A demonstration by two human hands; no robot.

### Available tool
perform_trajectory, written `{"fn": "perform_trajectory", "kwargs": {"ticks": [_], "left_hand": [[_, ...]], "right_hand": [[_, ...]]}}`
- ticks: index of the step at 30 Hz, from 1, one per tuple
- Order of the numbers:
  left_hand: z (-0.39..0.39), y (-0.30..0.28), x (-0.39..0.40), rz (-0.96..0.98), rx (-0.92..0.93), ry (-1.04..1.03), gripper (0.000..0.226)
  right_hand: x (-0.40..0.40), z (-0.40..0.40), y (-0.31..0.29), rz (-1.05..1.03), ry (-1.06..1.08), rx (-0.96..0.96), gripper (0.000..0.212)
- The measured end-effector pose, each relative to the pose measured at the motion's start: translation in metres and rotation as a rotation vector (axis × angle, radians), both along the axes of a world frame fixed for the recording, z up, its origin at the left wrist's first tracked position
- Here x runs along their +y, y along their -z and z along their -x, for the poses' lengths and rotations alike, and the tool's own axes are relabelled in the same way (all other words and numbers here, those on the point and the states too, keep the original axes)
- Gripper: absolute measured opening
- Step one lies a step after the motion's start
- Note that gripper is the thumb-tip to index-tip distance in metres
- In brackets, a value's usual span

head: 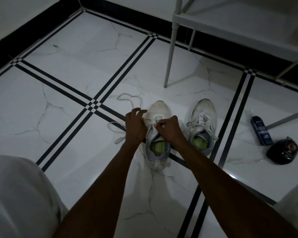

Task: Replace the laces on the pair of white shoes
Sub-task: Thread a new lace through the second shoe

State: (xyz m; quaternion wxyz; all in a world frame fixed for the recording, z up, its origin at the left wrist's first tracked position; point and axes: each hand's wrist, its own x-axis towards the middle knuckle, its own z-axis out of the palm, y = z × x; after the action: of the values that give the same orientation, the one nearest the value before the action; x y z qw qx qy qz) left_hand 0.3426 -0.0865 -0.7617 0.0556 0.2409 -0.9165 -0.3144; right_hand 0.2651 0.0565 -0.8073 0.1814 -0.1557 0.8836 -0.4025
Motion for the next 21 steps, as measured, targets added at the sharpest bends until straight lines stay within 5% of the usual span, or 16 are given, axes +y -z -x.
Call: {"fn": "perform_trajectory", "kwargs": {"ticks": [3,8,15,21], "left_hand": [[0.004,-0.003,0.004,0.054,-0.128,0.052,0.030],[0.000,-0.005,-0.007,0.071,-0.339,0.062,0.021],[0.001,-0.017,-0.010,-0.067,-0.245,0.030,0.010],[-0.003,-0.015,-0.056,-0.049,-0.263,-0.061,0.043]], "right_hand": [[0.002,0.000,-0.002,-0.016,-0.009,-0.002,0.026],[0.003,0.000,-0.004,-0.016,-0.009,-0.003,0.021],[0.001,-0.002,-0.014,0.013,0.002,-0.022,0.019],[0.003,0.002,-0.039,-0.005,-0.029,0.033,0.021]]}}
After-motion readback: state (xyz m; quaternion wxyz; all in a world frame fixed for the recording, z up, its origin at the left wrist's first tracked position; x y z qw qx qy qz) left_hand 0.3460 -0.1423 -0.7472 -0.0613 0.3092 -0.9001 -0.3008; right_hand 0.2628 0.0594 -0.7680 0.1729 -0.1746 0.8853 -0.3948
